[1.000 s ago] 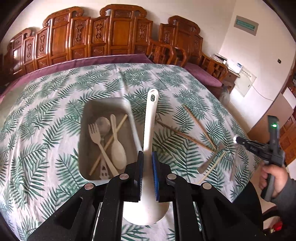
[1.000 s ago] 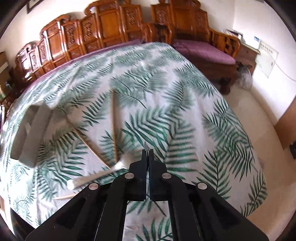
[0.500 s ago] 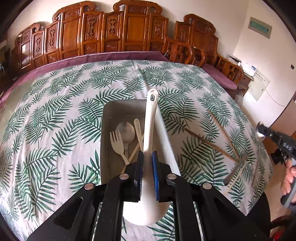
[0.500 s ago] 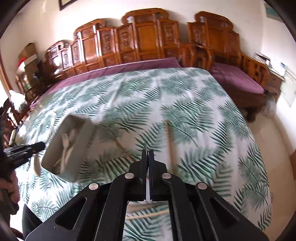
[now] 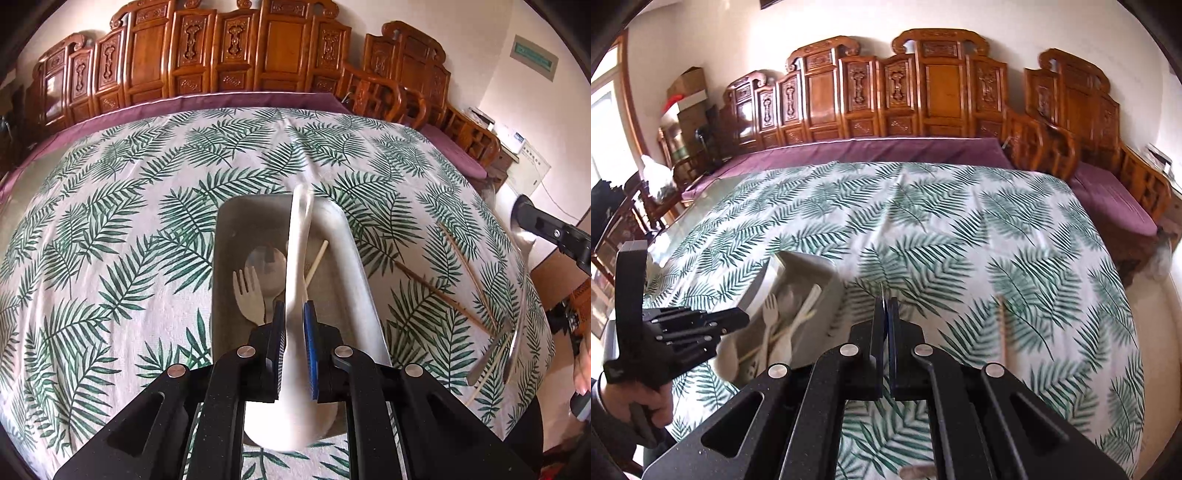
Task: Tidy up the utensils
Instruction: 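Carry the metal spoon into the tray and open the right tool while the left tool holds the ladle, then lower the white ladle into the tray and open the left tool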
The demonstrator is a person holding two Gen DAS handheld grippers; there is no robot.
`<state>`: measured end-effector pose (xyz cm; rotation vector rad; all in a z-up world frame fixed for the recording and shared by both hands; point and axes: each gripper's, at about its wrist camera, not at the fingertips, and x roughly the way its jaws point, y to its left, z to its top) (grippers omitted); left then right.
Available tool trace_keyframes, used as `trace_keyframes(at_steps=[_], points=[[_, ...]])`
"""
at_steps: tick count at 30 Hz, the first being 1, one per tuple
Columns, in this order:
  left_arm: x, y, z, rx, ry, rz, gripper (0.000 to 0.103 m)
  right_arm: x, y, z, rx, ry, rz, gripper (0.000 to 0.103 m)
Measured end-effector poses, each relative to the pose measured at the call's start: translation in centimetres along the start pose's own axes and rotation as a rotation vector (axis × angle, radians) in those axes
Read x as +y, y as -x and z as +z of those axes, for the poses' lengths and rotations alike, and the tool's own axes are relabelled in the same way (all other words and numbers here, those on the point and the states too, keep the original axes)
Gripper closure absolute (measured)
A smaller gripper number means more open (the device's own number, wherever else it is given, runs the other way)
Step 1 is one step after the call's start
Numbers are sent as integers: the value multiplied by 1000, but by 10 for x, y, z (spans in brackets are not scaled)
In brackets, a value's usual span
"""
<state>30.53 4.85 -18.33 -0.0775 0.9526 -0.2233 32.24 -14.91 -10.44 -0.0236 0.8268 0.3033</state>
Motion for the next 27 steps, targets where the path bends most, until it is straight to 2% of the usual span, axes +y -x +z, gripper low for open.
trace_keyframes(at_steps=[16,21,27], points=[[36,59,-8,-71,24,15,94,73,-47,31,18,84,76,100],[42,70,-17,-73,13,14,94,90,-65,29,50,93,108,100],[40,71,-41,-37,-7,-1,94,101,-85,23,97,106,121,100]])
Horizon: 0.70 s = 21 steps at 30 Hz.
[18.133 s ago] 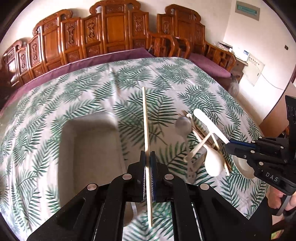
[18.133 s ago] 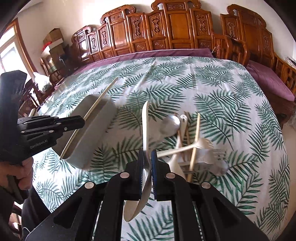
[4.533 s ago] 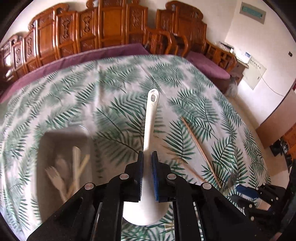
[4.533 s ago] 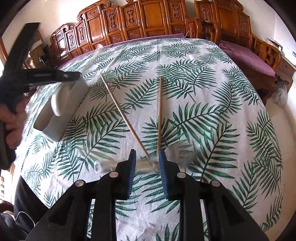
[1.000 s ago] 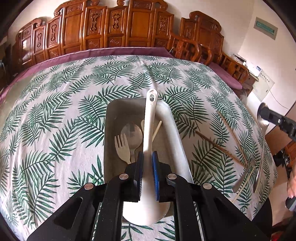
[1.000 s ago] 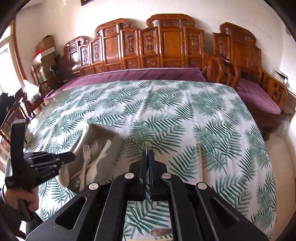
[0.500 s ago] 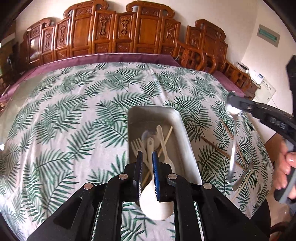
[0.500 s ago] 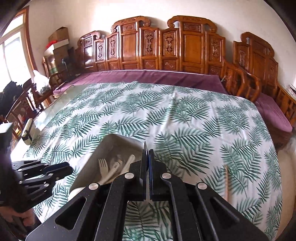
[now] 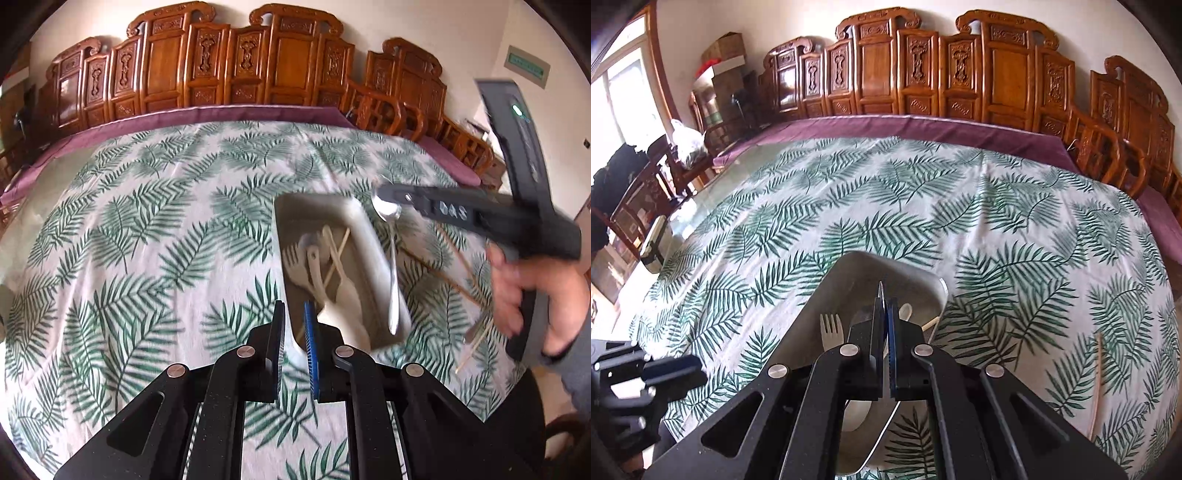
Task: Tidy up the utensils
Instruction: 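Lower the white ladle into the tray and open the left tool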
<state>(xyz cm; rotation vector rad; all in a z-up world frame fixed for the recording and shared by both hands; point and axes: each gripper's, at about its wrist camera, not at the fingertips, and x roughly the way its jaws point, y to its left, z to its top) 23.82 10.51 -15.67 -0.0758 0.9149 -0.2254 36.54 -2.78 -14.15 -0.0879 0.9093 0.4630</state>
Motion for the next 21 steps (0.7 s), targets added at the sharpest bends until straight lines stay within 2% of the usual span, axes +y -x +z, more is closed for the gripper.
trace_keyframes(at_steps=[5,9,11,13,14,21], points=[[-5,-1,-16,31,-27,-14,94,2,-17,-3,32,6,6,100],[-11,-3,-28,56,-52,-18,94,1,-26,-5,62,-2,46,100],[-12,-3,-31,61,-51,-16,94,2,-28,-7,72,-4,70,97],[-13,-2,-31,61,-47,-15,94,0,-30,-8,82,-12,70,89],[-14,-1,-31,59,-47,-14,94,-2,-28,-9,79,-16,77,86],[-29,1,-17,35,-62,-15,94,-16,0,-20,50,-19,71,86]])
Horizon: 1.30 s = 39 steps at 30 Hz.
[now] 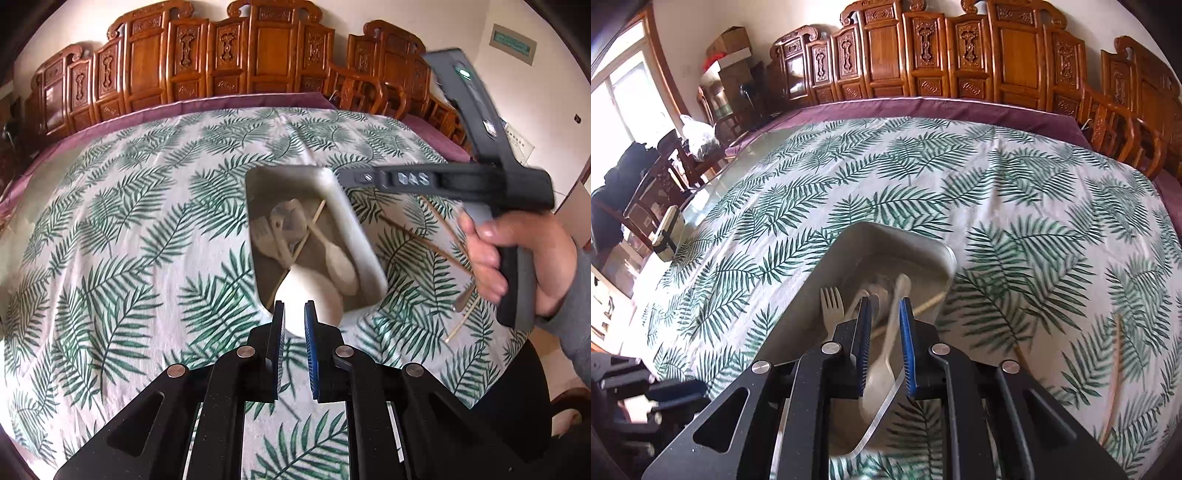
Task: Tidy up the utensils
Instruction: 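Lower the white ladle into the tray and open the left tool, then move the left tool to the metal fork and grasp it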
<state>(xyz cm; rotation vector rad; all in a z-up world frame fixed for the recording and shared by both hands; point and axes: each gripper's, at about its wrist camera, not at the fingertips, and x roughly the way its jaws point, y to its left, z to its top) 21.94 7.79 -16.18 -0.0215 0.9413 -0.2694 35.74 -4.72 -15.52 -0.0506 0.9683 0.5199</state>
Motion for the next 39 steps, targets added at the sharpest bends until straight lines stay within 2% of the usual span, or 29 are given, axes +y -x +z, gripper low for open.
trace_keyframes(at_steps=[8,15,21,24,27,39], points=[[-29,-12,14,-2,-37,-25,94,-36,56,-48,-22,-25,-55,86],[-65,-26,28,-2,-82,-61,94,-106,99,-107,-3,-109,-179,86],[-101,-37,38,-1,-129,-95,94,-154,120,-139,10,-185,-250,86],[-119,-43,41,7,-154,-112,94,-164,126,-150,13,-197,-266,85],[-136,-50,42,19,-176,-130,94,-169,132,-160,6,-216,-271,76],[-194,-91,33,100,-258,-220,93,-183,136,-208,50,-316,-282,75]])
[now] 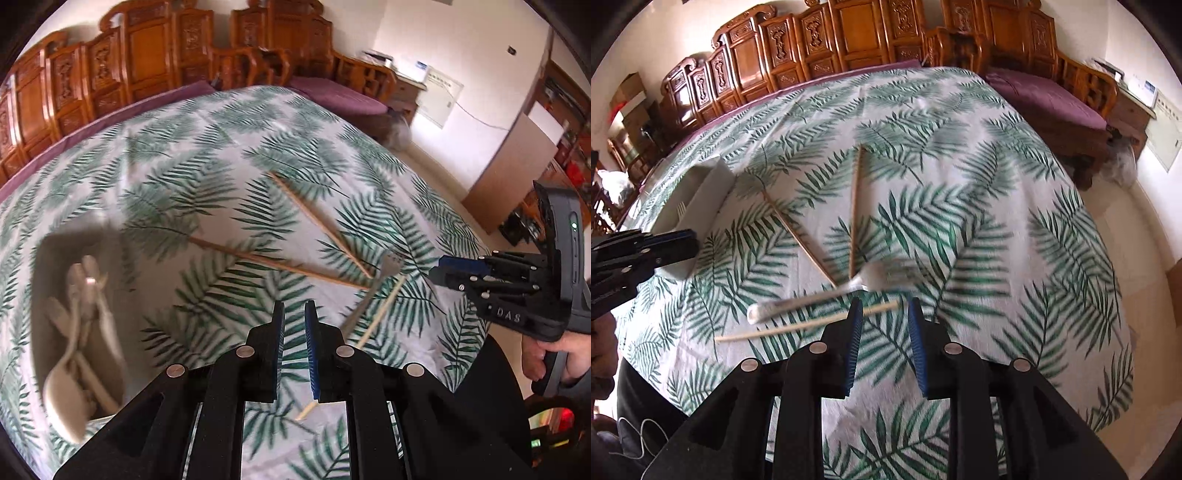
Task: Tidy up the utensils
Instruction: 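Move the left tool to the metal fork and grasp it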
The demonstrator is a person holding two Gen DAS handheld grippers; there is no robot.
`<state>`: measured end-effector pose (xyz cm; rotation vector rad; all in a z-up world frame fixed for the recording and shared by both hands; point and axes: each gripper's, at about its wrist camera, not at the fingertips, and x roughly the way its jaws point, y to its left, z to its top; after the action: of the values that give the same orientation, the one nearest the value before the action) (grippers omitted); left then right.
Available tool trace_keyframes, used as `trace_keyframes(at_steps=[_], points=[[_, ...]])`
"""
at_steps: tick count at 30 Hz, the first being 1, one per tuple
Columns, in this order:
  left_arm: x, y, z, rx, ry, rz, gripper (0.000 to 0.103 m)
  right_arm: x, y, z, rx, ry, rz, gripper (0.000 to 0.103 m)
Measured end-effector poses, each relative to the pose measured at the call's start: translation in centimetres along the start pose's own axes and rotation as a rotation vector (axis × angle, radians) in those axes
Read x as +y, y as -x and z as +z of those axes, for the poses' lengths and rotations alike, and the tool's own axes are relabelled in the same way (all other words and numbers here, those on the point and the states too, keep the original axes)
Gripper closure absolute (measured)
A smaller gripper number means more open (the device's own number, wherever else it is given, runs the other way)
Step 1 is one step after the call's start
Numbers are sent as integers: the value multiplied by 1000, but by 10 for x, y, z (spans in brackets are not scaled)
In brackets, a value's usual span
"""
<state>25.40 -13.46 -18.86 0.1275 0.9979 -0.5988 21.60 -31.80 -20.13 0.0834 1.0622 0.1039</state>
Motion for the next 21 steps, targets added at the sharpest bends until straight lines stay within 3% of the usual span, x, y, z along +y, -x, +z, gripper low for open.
trace_keyframes(at_steps=[3,12,21], points=[[-13,-20,0,37,-27,-41,85,-3,-4,-10,19,-12,-1,76],[-55,-71,3,125,-146,-87,85,-13,-6,-28,40,-23,-3,75],[-74,-94,8,165,-215,-93,85,-28,-7,-35,43,-39,1,75]])
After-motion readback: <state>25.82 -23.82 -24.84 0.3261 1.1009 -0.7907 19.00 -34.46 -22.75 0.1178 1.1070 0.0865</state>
